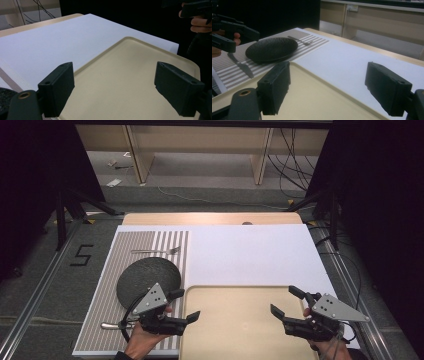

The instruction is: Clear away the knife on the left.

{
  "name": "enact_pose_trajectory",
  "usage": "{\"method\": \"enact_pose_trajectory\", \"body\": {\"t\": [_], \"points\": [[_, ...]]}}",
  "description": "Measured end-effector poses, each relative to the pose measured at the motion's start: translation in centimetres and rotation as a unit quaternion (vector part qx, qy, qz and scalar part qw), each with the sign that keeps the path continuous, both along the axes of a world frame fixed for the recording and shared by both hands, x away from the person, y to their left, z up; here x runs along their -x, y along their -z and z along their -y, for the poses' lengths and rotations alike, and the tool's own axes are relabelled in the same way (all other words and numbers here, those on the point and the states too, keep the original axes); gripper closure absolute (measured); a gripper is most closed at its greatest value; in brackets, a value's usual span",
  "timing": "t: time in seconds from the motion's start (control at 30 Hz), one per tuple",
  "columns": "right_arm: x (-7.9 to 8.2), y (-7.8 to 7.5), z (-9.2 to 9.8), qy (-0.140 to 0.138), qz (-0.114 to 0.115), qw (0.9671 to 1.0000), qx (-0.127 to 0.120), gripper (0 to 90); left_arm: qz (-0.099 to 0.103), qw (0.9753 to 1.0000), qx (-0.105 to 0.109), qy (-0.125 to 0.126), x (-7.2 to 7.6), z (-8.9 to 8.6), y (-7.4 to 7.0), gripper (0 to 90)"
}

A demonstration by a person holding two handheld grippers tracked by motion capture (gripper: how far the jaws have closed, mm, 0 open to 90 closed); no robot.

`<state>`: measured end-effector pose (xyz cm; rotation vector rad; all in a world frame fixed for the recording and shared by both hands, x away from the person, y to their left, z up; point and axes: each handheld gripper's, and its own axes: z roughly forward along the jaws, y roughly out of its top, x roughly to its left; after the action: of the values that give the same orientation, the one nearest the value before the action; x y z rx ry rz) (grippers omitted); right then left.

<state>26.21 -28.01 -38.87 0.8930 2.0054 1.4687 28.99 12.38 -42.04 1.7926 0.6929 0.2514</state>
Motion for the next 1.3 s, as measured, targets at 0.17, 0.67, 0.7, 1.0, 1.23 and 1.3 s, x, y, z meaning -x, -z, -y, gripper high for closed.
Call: {"method": "enact_pose_trajectory", "body": {"t": [0.17, 0.67, 0.7, 1.0, 1.23, 1.3], "points": [[0.0, 0.0, 0.0, -0.001, 0.000, 1.0000, 0.001, 21.3, 0.000, 1.0000, -0.005, 0.002, 0.0, 0.0, 0.0, 16.1], [0.0, 0.0, 0.0, -0.002, -0.001, 1.0000, 0.002, 21.3, -0.016, 0.9995, -0.025, 0.013, -0.3, 0.1, -0.4, 16.1], [0.0, 0.0, 0.0, -0.002, 0.000, 1.0000, 0.002, 21.3, -0.016, 0.9993, -0.030, 0.014, -0.3, 0.0, -0.5, 16.1], [0.0, 0.0, -0.1, -0.001, -0.001, 1.0000, 0.003, 21.3, -0.031, 0.9949, -0.095, 0.016, -0.7, -0.5, -0.9, 16.3], [-0.1, 0.1, -0.1, -0.002, -0.001, 1.0000, 0.003, 21.3, -0.053, 0.9854, -0.158, 0.036, -0.9, -0.3, -0.5, 16.4], [-0.1, 0.1, 0.0, -0.001, -0.002, 1.0000, 0.003, 21.3, -0.054, 0.9827, -0.174, 0.036, -0.8, -0.4, -0.6, 16.4]]}}
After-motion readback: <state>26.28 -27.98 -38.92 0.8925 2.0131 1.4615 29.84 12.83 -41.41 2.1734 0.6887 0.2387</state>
